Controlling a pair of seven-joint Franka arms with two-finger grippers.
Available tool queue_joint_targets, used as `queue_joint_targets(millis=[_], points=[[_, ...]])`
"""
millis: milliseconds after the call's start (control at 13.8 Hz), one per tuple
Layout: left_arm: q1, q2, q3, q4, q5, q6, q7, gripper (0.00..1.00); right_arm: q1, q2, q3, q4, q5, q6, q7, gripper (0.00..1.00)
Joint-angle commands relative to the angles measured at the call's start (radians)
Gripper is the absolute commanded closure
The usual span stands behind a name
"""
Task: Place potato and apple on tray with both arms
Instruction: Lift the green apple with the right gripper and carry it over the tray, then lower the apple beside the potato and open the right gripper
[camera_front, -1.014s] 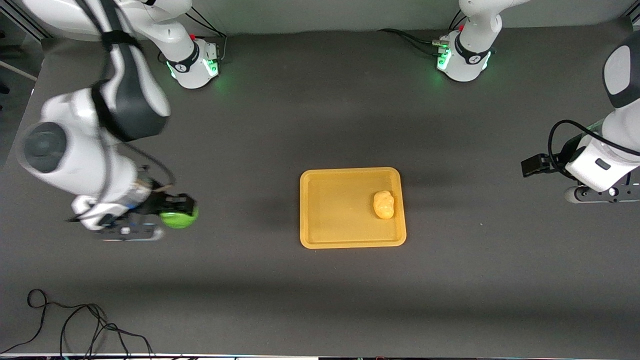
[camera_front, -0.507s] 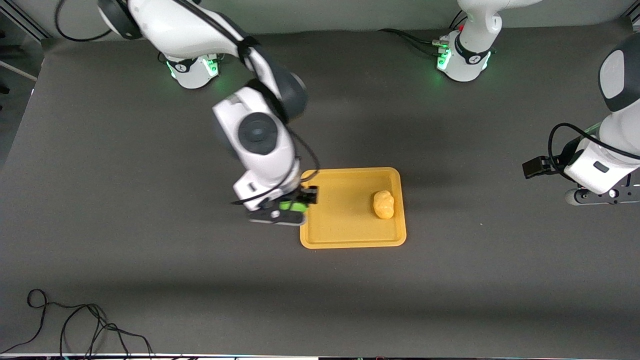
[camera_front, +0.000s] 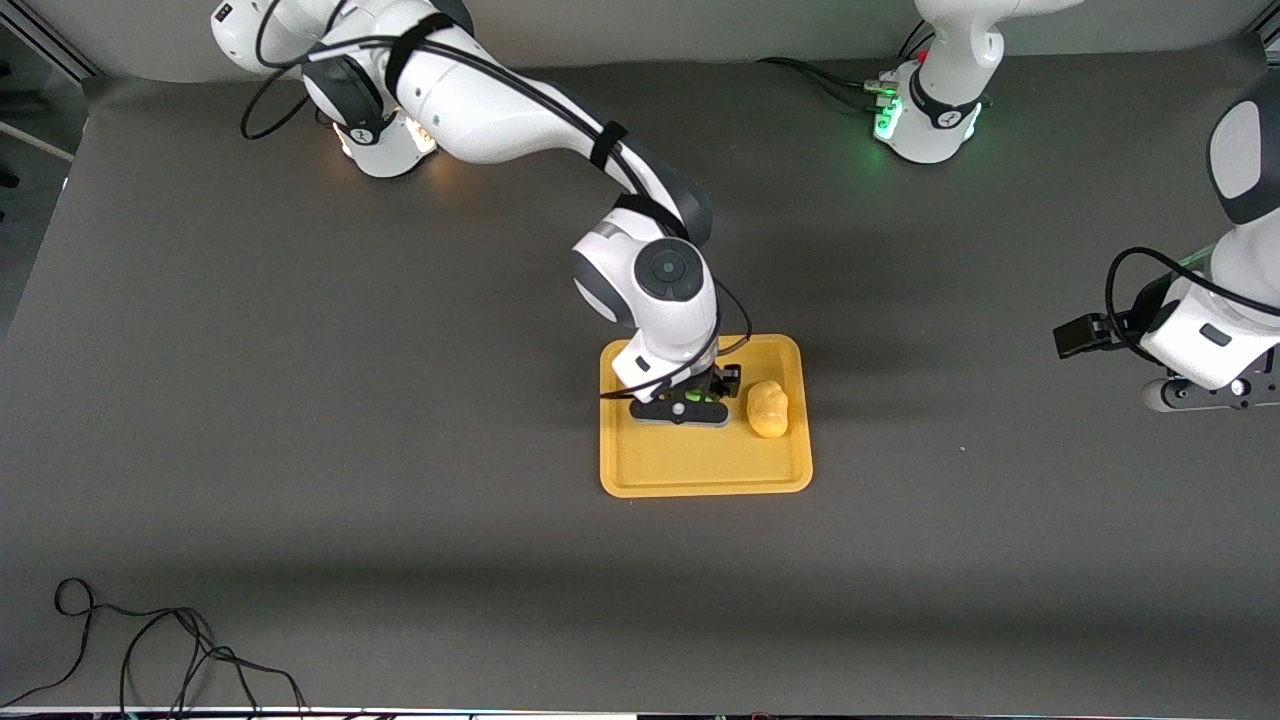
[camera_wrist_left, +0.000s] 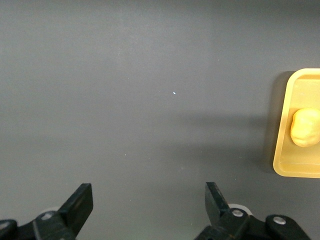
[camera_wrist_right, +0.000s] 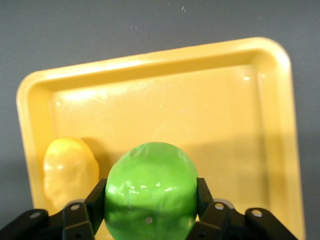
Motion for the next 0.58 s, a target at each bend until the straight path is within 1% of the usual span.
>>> queue_joint_targets(millis=[0,217,290,435,507], points=[[-0.001,-0.057,0.021,-0.026,-0.061,-0.005,0.009,0.00,0.006,0.069,-0.012,0.062,-0.021,0.044,0.027,0.62],[0.002,-0.149,0.020,-0.119,-0.068,0.018,0.006,0.00,0.011,0.089,-0.012,0.060,-0.026,0.064,0.027,0.62],[0.002,-0.166,0.020,-0.133,-0.068,0.020,0.005,0.00,0.012,0.098,-0.013,0.060,-0.026,0.066,0.028,0.62],[0.006,-0.171,0.023,-0.132,-0.068,0.010,0.005,0.00,0.021,0.109,-0.015,0.053,-0.038,0.078,0.027,0.61],[0.003,-0.168,0.021,-0.120,-0.069,0.004,-0.006,0.00,0.022,0.112,-0.016,0.051,-0.063,0.077,0.027,0.61]])
